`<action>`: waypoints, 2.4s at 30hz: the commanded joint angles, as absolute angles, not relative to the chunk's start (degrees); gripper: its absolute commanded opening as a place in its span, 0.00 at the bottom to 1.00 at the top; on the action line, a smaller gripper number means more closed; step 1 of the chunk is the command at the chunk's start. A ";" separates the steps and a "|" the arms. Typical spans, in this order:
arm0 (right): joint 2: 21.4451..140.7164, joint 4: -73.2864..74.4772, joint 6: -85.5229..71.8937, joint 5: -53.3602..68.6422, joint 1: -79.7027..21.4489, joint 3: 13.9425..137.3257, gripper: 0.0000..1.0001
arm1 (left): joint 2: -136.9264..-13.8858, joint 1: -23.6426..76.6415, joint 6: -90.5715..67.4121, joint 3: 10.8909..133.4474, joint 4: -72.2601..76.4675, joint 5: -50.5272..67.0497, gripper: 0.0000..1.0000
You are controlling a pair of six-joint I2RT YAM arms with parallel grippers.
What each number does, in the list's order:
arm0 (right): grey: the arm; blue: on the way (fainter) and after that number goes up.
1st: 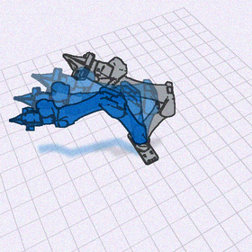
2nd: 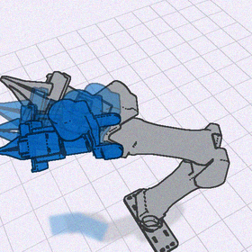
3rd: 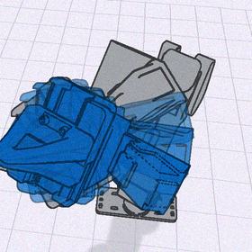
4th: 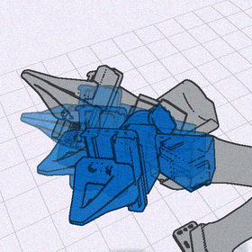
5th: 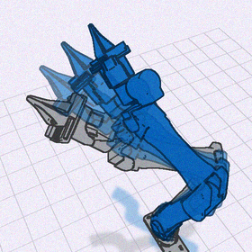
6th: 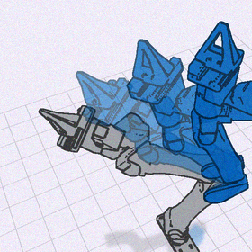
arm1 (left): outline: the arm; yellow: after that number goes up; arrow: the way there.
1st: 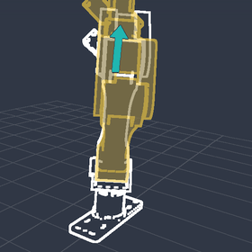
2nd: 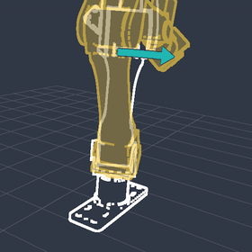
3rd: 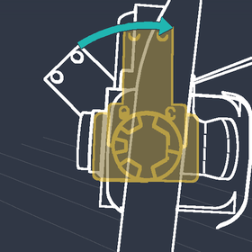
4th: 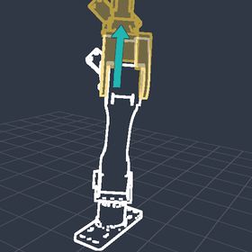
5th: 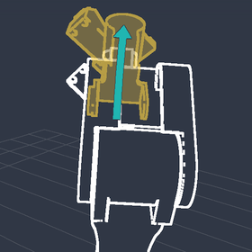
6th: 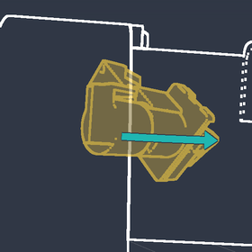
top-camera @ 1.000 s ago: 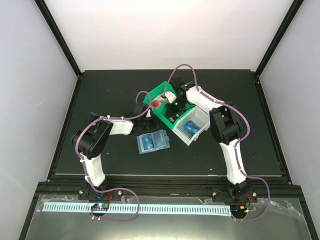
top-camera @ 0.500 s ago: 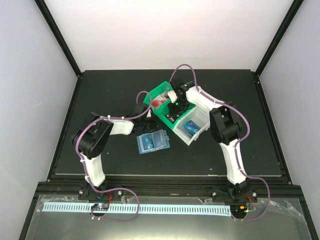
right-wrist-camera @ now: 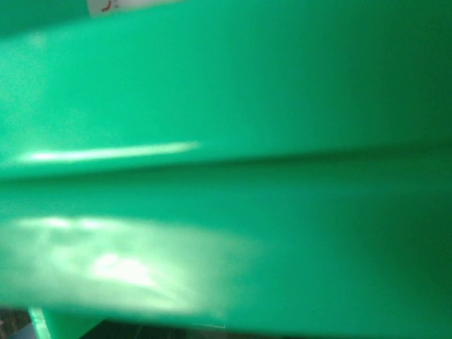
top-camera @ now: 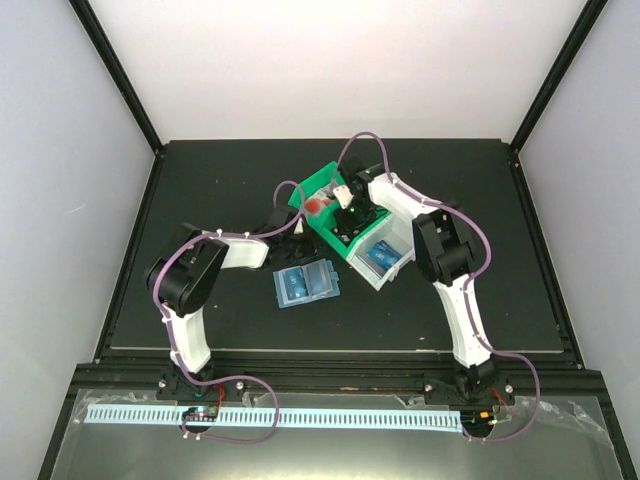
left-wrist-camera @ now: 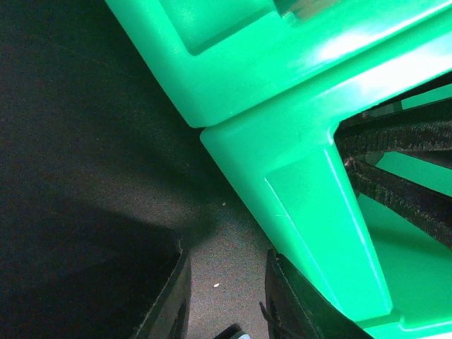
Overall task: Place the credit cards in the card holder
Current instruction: Adjust the credit card in the storage box.
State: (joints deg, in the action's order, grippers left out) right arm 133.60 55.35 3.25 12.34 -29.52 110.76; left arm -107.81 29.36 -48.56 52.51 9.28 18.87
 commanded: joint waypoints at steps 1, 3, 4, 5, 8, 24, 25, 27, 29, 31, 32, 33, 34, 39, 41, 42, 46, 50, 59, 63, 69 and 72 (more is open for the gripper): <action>132.63 56.11 3.86 19.73 -29.49 108.91 0.33 | -109.86 30.07 -48.91 54.67 9.65 18.76 0.32; 131.10 55.44 3.40 22.42 -29.31 108.39 0.31 | -109.91 30.18 -48.87 54.92 9.59 18.81 0.32; 130.59 55.46 3.24 23.53 -29.15 108.41 0.30 | -109.95 30.22 -48.98 54.93 9.58 18.89 0.32; 129.97 55.46 3.06 24.38 -29.06 108.49 0.28 | -109.95 30.21 -49.01 55.10 9.54 18.90 0.32; 128.80 55.50 2.58 27.18 -28.58 108.88 0.22 | -110.02 30.31 -48.96 55.20 9.32 18.89 0.32; 127.97 56.79 4.12 31.30 -28.39 106.96 0.24 | -110.13 30.45 -49.04 55.72 8.79 18.96 0.32; 128.13 57.05 4.27 31.72 -28.39 106.84 0.25 | -110.13 30.48 -49.09 55.77 8.75 18.98 0.32; 128.19 56.96 4.56 32.34 -28.34 106.48 0.27 | -110.04 30.49 -48.99 55.73 8.69 18.97 0.32; 128.08 56.70 4.50 31.88 -28.46 106.14 0.31 | -110.00 30.50 -48.97 55.64 8.61 18.87 0.32; 128.06 56.31 4.35 30.49 -28.52 106.08 0.35 | -109.96 30.48 -48.97 55.64 8.61 18.91 0.32; 128.12 56.17 4.30 29.65 -28.51 106.13 0.36 | -109.91 30.50 -48.96 55.57 8.61 18.96 0.32; 128.23 56.00 4.19 28.66 -28.56 106.21 0.38 | -109.87 30.48 -48.96 55.59 8.61 18.98 0.32; 128.29 55.88 4.07 27.43 -28.68 106.32 0.40 | -109.86 30.43 -49.03 55.49 8.65 18.95 0.32; 128.89 55.15 4.31 23.74 -29.65 106.69 0.46 | -109.95 30.42 -49.06 55.46 8.70 18.91 0.32; 128.90 54.97 4.44 23.42 -29.87 106.57 0.46 | -109.95 30.52 -49.04 55.50 8.70 18.87 0.32; 128.73 54.94 4.39 23.20 -30.04 106.53 0.46 | -109.90 30.52 -49.11 55.47 8.64 18.89 0.32; 127.10 54.00 4.48 23.09 -30.28 105.53 0.37 | -109.89 30.50 -49.15 55.48 8.61 18.87 0.31; 124.28 52.99 4.42 24.03 -30.24 104.28 0.31 | -109.86 30.50 -49.19 55.47 8.53 18.73 0.31; 122.61 52.73 3.74 23.99 -30.23 103.60 0.24 | -109.69 30.46 -49.14 55.33 8.44 18.63 0.31; 122.75 52.28 3.06 22.58 -30.23 103.62 0.24 | -109.82 30.55 -49.07 55.28 8.39 18.62 0.31; 124.76 51.61 2.73 17.80 -30.29 103.71 0.44 | -109.85 30.45 -49.09 55.28 8.44 18.71 0.31; 126.02 51.55 3.38 17.80 -30.66 103.45 0.43 | -110.19 30.47 -49.06 55.66 8.46 18.71 0.31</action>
State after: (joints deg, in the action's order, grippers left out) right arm 124.42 52.60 2.68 19.79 -30.09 103.88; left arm -108.66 30.00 -48.71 53.89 8.60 18.87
